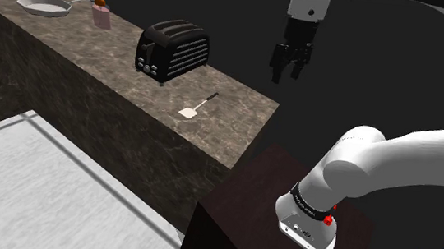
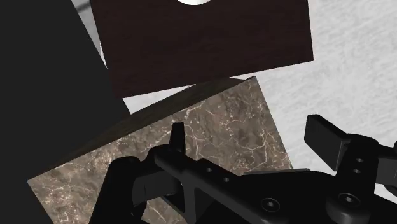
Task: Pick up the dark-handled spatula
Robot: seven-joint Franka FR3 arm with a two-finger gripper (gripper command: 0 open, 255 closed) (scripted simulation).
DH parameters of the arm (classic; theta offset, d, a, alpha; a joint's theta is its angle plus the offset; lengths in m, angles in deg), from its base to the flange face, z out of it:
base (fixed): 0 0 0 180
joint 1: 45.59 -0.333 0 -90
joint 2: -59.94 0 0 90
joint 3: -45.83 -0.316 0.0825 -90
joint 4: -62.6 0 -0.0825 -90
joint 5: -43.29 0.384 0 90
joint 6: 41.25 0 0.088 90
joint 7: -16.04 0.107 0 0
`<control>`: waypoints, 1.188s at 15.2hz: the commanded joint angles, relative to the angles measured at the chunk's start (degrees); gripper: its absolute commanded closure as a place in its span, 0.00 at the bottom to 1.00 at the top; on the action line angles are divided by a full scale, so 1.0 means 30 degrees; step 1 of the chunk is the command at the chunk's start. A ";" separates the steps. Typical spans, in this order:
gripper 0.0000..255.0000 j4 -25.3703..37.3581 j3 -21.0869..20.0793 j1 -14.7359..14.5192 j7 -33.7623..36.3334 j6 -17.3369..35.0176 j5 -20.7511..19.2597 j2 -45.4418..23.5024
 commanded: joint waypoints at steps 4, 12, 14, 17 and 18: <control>0.00 -0.0721 -0.0729 0.0315 0.2106 0.2159 0.0608 -0.1071; 0.00 -0.1254 -0.2425 0.1220 0.7451 0.7910 0.1522 -0.5255; 0.00 -0.1078 -0.2757 0.1467 0.8770 0.9264 0.1549 -0.6528; 0.00 -0.0598 -0.3167 0.1853 1.0764 1.1169 0.1416 -0.8539; 0.00 -0.0384 -0.3273 0.1978 1.1435 1.1764 0.1323 -0.9228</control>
